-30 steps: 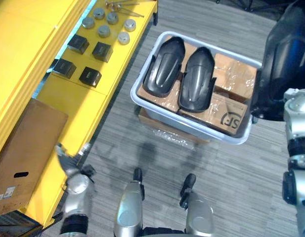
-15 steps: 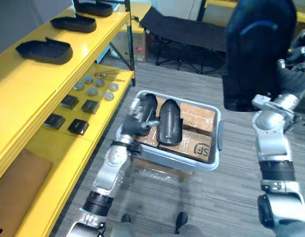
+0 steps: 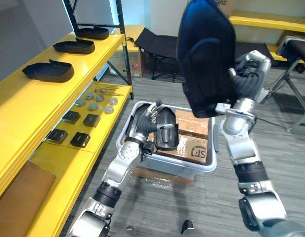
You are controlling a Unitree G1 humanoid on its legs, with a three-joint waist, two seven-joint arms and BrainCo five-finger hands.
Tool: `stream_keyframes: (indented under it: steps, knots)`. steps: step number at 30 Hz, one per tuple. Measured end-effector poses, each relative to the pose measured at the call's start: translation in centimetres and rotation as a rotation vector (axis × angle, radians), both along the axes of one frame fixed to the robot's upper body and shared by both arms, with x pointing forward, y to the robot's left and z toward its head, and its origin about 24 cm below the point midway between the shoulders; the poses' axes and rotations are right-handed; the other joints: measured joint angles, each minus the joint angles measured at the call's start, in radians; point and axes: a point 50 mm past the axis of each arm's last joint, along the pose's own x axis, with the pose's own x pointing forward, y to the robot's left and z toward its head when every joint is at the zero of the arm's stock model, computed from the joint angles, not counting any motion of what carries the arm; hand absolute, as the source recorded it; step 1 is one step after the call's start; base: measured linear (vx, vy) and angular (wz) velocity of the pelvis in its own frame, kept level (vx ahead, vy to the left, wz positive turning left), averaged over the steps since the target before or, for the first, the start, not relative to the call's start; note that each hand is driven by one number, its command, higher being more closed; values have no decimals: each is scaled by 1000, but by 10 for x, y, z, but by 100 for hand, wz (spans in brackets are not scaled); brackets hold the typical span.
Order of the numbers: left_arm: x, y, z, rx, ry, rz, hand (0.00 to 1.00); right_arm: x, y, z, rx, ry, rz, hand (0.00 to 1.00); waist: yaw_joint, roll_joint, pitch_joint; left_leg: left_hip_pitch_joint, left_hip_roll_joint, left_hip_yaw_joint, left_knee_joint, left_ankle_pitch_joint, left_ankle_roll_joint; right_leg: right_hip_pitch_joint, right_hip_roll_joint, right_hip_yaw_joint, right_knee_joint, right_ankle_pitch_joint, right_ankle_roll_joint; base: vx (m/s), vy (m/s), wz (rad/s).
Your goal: Walk over and take plastic housings, then place them on the shelf
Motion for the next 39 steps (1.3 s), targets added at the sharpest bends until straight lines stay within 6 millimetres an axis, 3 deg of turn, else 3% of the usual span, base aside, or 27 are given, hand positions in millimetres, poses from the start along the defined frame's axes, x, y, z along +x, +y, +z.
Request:
stream_keyframes:
  steps: [5, 11, 15, 21, 22, 29, 39]
  knots:
    - [6, -5, 4, -4, 1, 4, 0, 4, 19, -19, 21, 68, 56, 100, 1, -20, -12, -1, -2, -2, -1, 0, 0, 1, -1, 1, -3, 0, 0, 0, 0, 0]
    - [7, -6, 4, -12, 7, 35, 0, 7, 40, -32, 20, 132, 137, 100, 2, -21, -13, -2, -2, -2, -1, 0, 0, 1, -1, 1, -4, 0, 0, 0, 0, 0]
    - [11, -12, 3, -29, 31, 75, 0, 10, 56, -54, 50, 228, 192, 100, 4, -21, -13, -2, -2, -2, 0, 0, 0, 2, -1, 2, -6, 0, 0, 0, 0, 0]
    - [11, -14, -5, -59, 86, 89, 0, 6, 63, -59, 112, 215, 216, 100, 7, -23, -14, -4, -3, -2, -2, 0, 0, 2, 0, 1, -14, 3, 0, 0, 0, 0]
    - [11, -15, -6, -89, 106, 81, 100, 5, 65, -59, 119, 215, 219, 100, 6, -25, -15, -4, -3, -1, -3, 0, 0, 2, 0, 2, -16, 4, -1, 0, 0, 0]
    - [11, -20, -18, -199, 219, 72, 100, 3, 72, -66, 175, 241, 237, 100, 2, -47, -30, -2, -3, 7, -4, 0, 0, 2, 1, 9, -23, 11, -4, -5, 2, -2]
    - [15, -19, -37, -357, 376, 47, 100, -2, 80, -74, 175, 252, 238, 100, -3, -49, -31, 0, -1, 22, 0, 0, 1, -1, 2, 27, -33, 22, -6, -36, 6, -5]
